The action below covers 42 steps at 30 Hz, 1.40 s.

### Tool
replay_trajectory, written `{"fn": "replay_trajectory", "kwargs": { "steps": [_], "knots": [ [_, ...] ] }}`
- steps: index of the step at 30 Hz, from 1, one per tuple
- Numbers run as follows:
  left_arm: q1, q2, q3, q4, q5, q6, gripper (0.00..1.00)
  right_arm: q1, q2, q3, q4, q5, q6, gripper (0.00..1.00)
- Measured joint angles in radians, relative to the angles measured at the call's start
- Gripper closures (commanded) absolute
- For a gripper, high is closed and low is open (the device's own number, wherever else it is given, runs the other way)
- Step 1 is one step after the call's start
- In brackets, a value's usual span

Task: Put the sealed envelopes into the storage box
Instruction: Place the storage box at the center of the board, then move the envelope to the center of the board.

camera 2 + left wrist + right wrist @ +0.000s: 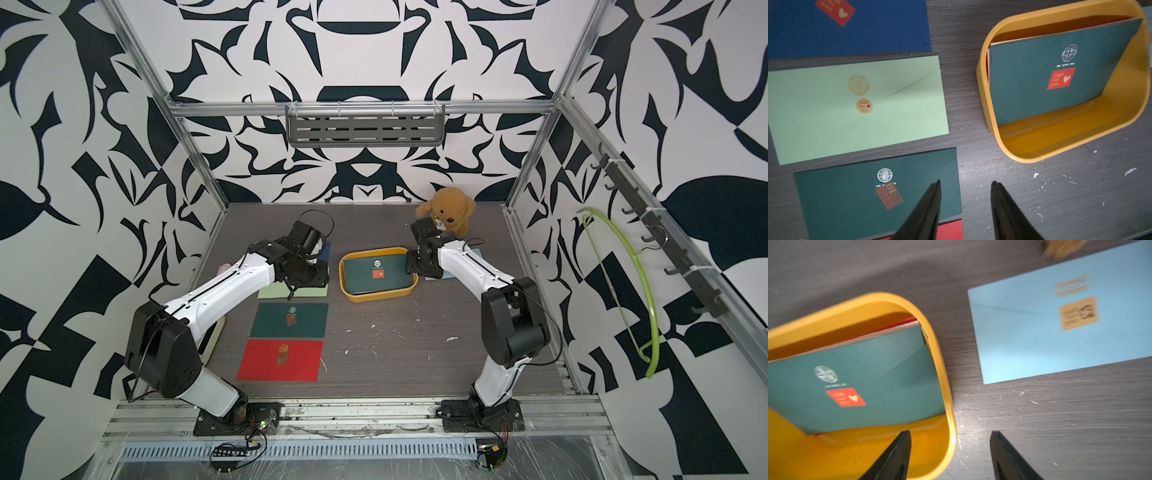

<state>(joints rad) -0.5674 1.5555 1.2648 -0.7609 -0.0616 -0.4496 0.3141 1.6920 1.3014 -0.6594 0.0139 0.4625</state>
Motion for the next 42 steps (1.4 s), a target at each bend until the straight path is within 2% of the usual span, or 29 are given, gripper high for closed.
{"fn": "replay_trajectory", "kwargs": {
  "steps": [4,8,12,16,22,29,42],
  "knots": [
    [-0.058,-0.05,-0.05,0.004,-0.033,-0.05,0.54,-0.138,-0.024,-0.016,-0.002,-0.001,-0.009,0.37],
    [-0.128,-0.082,-0.101,0.018,-0.058,-0.108,0.54,-0.277,0.028,-0.016,0.013,0.003,-0.009,0.37],
    [-0.178,-0.085,-0.134,0.032,-0.074,-0.154,0.54,-0.358,0.112,0.019,0.025,-0.005,-0.003,0.37],
    [-0.19,-0.087,-0.148,0.039,-0.082,-0.176,0.54,-0.406,0.2,0.086,0.045,-0.019,0.005,0.39],
    [-0.19,-0.109,-0.149,0.039,-0.114,-0.182,0.53,-0.418,0.316,0.194,0.064,-0.024,-0.011,0.41],
    [-0.19,-0.133,-0.149,0.038,-0.137,-0.182,0.53,-0.417,0.391,0.204,0.062,-0.032,-0.034,0.43],
    [-0.19,-0.135,-0.13,0.016,-0.176,-0.142,0.51,-0.357,0.374,0.179,-0.022,-0.001,-0.122,0.46]
  ]
}}
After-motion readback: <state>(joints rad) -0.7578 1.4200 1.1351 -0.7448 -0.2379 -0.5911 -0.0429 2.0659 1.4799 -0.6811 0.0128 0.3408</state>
